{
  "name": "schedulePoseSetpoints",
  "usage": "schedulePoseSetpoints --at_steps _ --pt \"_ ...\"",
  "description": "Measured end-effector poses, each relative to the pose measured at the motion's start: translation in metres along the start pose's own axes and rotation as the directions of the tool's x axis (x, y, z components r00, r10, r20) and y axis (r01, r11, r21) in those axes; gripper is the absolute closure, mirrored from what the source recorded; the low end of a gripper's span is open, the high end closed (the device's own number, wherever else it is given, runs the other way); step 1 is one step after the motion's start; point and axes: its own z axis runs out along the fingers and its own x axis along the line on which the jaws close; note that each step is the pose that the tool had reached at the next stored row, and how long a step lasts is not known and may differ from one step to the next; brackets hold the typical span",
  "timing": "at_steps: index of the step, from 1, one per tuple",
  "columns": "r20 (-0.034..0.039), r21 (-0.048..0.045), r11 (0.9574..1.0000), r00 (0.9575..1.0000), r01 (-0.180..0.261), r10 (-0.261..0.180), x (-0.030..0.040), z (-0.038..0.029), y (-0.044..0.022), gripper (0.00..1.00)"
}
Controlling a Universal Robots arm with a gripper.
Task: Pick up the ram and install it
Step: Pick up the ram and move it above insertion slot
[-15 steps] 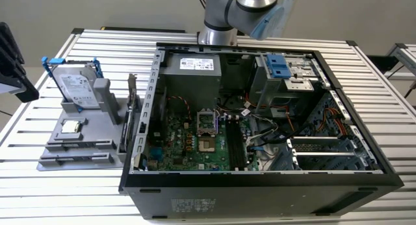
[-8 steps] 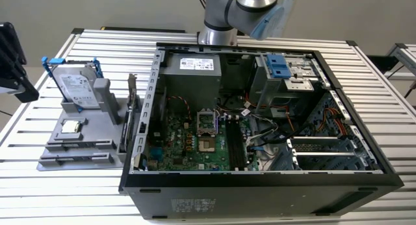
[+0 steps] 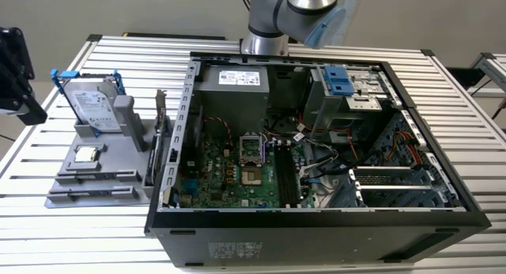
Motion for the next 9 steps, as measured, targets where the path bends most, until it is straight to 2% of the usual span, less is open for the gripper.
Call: schedulePoseSetpoints --at_steps 4,9 --pt "0.0012 0.0034 0.9994 0.9994 -0.034 0.034 0.0 0.0 -0.0002 1.0" --pt "0.0016 0.0125 0.9978 0.9979 -0.064 0.064 0.0002 -0.0001 -0.001 1.0"
